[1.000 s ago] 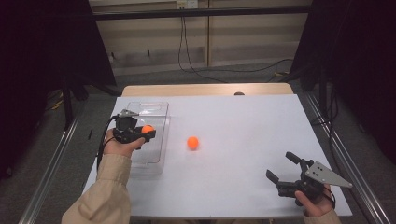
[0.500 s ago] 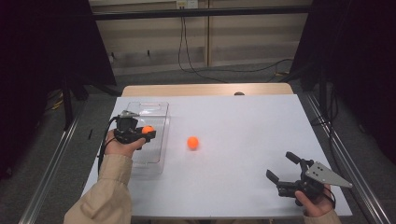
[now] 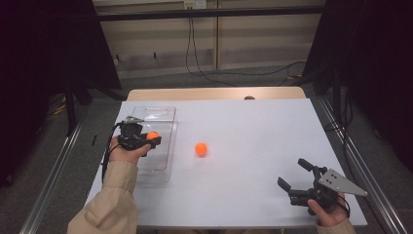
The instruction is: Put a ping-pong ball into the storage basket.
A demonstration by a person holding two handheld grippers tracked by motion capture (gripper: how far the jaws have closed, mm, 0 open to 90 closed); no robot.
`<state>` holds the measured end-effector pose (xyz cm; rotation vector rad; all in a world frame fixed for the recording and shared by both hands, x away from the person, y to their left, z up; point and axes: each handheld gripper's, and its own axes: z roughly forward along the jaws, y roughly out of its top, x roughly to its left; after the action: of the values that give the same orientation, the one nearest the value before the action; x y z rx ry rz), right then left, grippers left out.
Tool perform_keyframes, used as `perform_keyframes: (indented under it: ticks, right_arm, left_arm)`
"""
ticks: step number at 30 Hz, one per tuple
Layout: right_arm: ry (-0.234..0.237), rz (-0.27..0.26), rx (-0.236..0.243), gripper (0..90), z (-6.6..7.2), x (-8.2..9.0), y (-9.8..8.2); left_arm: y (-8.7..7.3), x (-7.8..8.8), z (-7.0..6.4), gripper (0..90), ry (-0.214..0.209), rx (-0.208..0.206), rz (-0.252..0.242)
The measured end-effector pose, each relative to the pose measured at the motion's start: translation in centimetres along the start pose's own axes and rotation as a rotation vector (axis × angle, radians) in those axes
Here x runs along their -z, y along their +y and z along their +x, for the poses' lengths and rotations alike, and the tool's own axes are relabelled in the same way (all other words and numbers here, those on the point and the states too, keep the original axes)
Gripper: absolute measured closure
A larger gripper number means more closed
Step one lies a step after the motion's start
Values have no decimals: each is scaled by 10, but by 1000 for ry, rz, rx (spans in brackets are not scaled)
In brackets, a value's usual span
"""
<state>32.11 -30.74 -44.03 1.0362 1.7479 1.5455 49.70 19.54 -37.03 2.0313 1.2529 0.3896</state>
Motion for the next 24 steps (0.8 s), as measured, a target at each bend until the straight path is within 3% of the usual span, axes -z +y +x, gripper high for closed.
perform_keyframes:
  ticks: [15,16,24]
  right_arm:
    - [3,1,0,21,0,0,0]
    - [3,1,-1,21,0,0,0]
    - [3,1,-1,21,0,1,0]
  left_arm:
    - [-3,-4,2,509,15,29,-11]
    - [-2,-3,4,509,14,8,6]
    - [-3,-5,5,509,27,9,6]
